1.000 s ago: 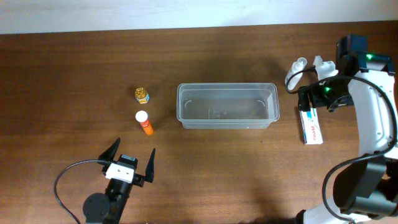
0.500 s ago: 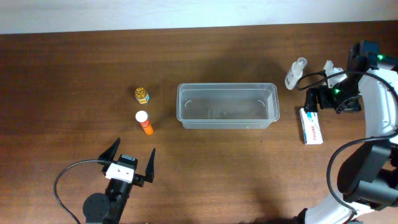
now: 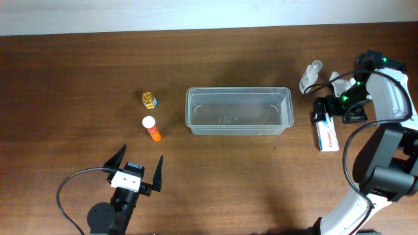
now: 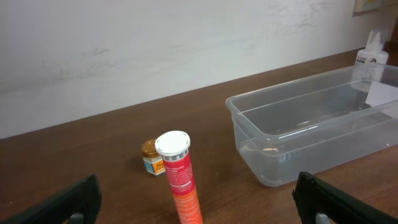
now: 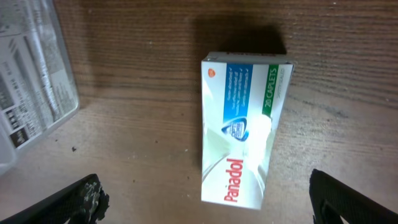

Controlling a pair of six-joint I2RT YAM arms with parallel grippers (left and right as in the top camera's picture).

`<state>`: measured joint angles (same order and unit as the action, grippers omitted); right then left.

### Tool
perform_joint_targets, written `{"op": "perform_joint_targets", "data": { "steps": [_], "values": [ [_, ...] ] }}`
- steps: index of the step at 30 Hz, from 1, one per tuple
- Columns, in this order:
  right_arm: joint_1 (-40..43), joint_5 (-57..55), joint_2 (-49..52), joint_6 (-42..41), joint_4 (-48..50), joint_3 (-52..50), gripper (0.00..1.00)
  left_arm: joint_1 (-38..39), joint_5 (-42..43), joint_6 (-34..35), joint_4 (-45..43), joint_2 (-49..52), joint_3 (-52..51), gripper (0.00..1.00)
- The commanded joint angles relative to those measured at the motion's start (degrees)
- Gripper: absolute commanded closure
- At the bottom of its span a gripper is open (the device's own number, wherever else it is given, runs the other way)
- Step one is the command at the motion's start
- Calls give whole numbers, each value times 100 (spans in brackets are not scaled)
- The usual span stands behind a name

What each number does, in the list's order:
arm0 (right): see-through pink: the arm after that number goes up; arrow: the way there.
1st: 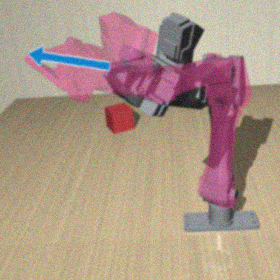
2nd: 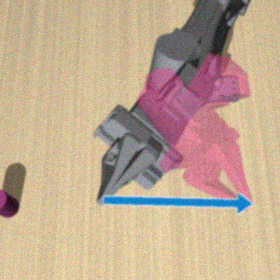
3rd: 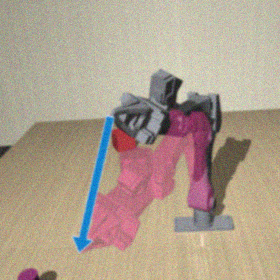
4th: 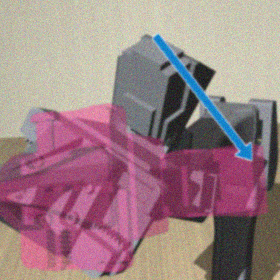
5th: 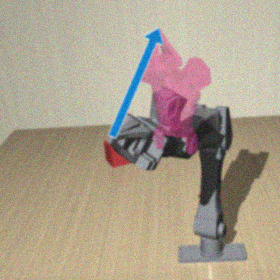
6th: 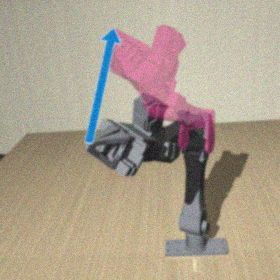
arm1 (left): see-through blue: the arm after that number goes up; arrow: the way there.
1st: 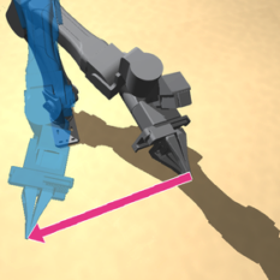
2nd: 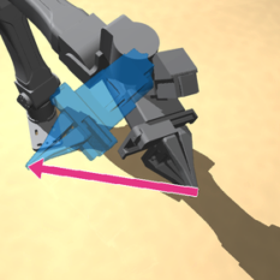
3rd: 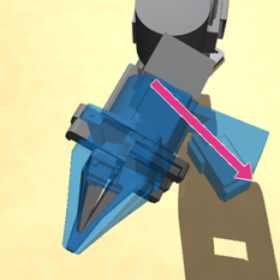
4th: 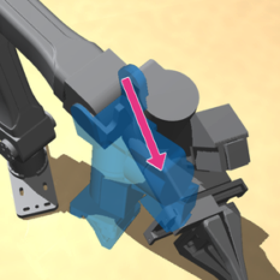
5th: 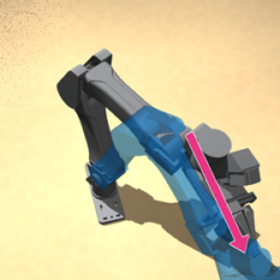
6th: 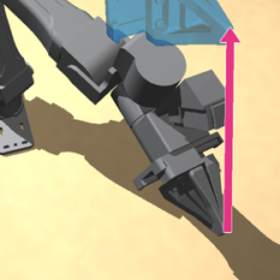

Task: Pack container
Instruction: 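Lower the right gripper and grasp the Panadol box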

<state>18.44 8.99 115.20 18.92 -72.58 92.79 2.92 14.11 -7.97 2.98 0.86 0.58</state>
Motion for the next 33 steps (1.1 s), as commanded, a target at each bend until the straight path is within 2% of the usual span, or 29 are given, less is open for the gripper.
{"op": "perform_joint_targets", "data": {
  "steps": [1, 21, 33],
  "values": [
    [-4, 57, 175, 61, 44, -2, 2, -31, -39, -72, 50, -9, -7, 1],
    [-4, -297, 457, 50, 343, -35, 2, -31, -39, -72, 50, -9, -7, 1],
    [-4, -671, 457, -184, 1141, -813, 2, -31, -39, -72, 50, -9, -7, 1]
  ]
}}
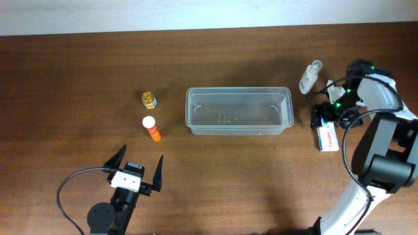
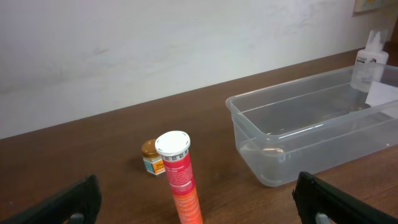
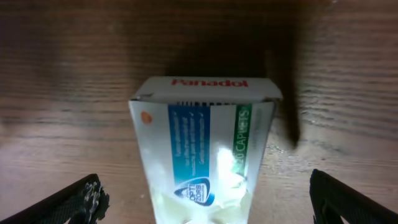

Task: Pack container
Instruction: 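Lower the right gripper and grasp the Panadol box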

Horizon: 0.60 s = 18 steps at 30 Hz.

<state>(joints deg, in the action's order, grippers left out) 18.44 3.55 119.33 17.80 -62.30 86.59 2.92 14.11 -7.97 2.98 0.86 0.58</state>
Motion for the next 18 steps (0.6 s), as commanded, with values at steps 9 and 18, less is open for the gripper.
{"op": "perform_joint_targets", "data": {
  "steps": [9, 18],
  "values": [
    [-4, -127, 44, -70, 417, -470, 2, -31, -39, -72, 50, -9, -7, 1],
    [-4, -236, 44, -70, 629, -667, 2, -31, -39, -72, 50, -9, -7, 1]
  ]
}}
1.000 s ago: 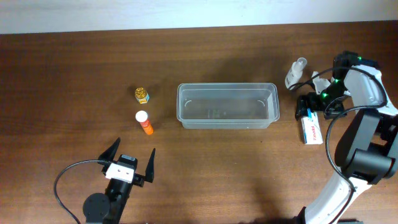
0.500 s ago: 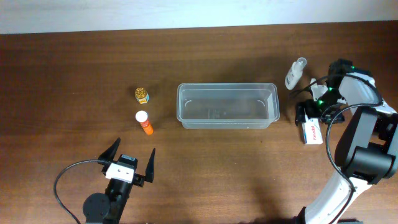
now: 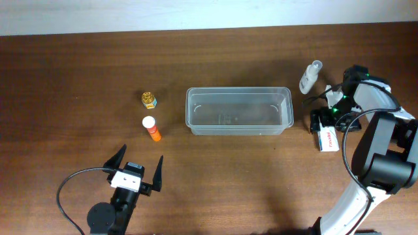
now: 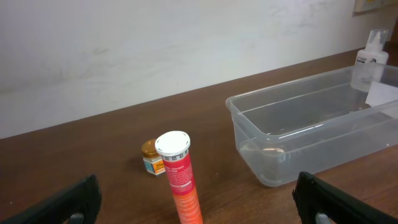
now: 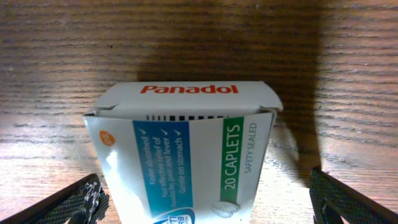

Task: Pack container
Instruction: 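Lower the right gripper and grasp the Panadol box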

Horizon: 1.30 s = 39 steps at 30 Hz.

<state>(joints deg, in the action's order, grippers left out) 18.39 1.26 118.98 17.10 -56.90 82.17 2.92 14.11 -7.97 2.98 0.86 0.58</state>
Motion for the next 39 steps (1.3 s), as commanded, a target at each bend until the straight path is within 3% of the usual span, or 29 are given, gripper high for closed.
{"op": "perform_joint_targets", "data": {
  "steps": [1, 5, 25, 39],
  "values": [
    [0, -7, 79, 0, 105, -227, 2, -31, -39, -72, 50, -9, -7, 1],
    [0, -7, 79, -2, 127, -227, 0, -31, -39, -72, 50, -9, -7, 1],
    [0, 0, 79, -7, 256, -254, 28, -31, -39, -72, 50, -9, -7, 1],
    [0, 289, 76, -151, 271, -251, 41, -31, -39, -72, 50, -9, -7, 1]
  ]
}}
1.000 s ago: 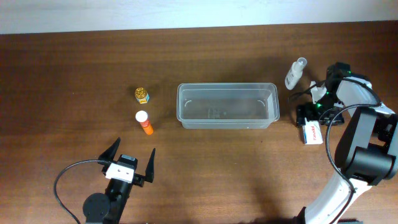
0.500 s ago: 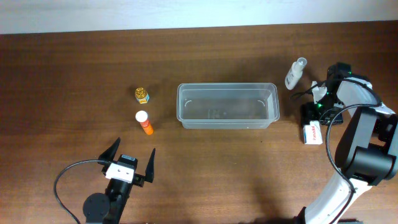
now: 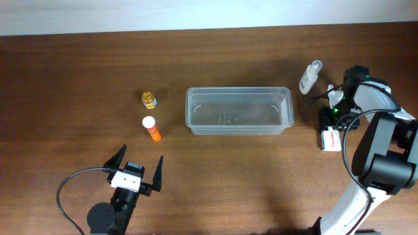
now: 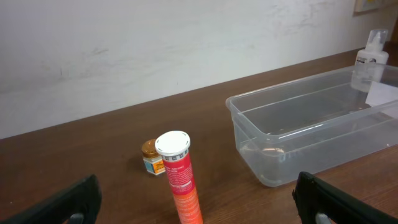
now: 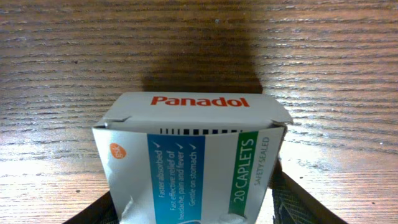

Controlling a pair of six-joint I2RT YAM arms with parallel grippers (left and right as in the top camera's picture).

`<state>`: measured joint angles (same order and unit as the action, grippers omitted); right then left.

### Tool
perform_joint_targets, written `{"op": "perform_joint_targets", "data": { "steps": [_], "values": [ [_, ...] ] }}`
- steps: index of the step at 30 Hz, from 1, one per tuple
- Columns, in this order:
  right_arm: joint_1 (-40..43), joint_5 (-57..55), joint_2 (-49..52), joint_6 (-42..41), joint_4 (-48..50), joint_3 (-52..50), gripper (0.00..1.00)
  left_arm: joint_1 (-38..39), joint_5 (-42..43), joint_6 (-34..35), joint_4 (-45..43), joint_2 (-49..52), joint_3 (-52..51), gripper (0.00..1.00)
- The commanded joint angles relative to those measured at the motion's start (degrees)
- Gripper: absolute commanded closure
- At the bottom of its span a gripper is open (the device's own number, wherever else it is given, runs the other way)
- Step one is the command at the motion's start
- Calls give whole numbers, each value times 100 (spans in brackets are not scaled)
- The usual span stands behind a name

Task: Pack container
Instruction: 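Lower the right gripper and grasp the Panadol box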

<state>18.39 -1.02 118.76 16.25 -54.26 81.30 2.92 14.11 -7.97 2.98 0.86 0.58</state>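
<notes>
A clear plastic container [image 3: 239,91] stands open at the table's middle, also in the left wrist view [image 4: 249,118]. My right gripper [image 3: 328,124] is shut on a white Panadol box [image 5: 193,155], its fingers [image 5: 292,202] pressed against the box's two long sides. Overhead, the box's end [image 3: 328,140] sticks out below the gripper, to the right of the container. An orange tube with a white cap [image 3: 152,129] and a small gold-lidded jar [image 3: 149,99] sit left of the container. My left gripper [image 3: 137,173] is open near the front edge, with the tube [image 4: 180,180] ahead of it.
A white dropper bottle [image 3: 310,76] lies beyond the container's right end, also far right in the left wrist view [image 4: 369,53]. A white packet [image 3: 335,96] shows partly under my right arm. The wall runs along the table's far edge.
My right gripper, open around the end of the Panadol box 1.3 s ago, has shut on it. The box now lies straighter. The left arm and the other objects are unchanged.
At first my right gripper was open above the Panadol box lying flat right of the container. It was then lower, with the box's end between its fingers, then closer still, and it now grips the box. My left gripper stayed open and still.
</notes>
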Motion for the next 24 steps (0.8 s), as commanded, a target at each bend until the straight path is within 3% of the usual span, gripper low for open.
{"op": "perform_joint_targets", "data": {
  "steps": [1, 4, 7, 8, 17, 24],
  "values": [
    [0, 553, 98, -66, 7, -164, 41, -31, -39, -72, 50, -9, -7, 1],
    [0, 553, 98, -68, 7, -164, 42, -31, -39, -72, 50, -9, -7, 1],
    [-2, 555, 96, -70, -9, -157, 58, -31, -39, -72, 50, -9, -7, 0],
    [-2, 564, 96, -70, -11, -157, 59, -31, -42, -72, 50, -9, -7, 0],
    [-7, 697, 85, -70, -109, -76, 59, -31, -39, -72, 50, -9, -7, 1],
    [-11, 1102, 85, -68, -949, 708, 59, -31, -39, -72, 52, -9, -4, 1]
  ]
}}
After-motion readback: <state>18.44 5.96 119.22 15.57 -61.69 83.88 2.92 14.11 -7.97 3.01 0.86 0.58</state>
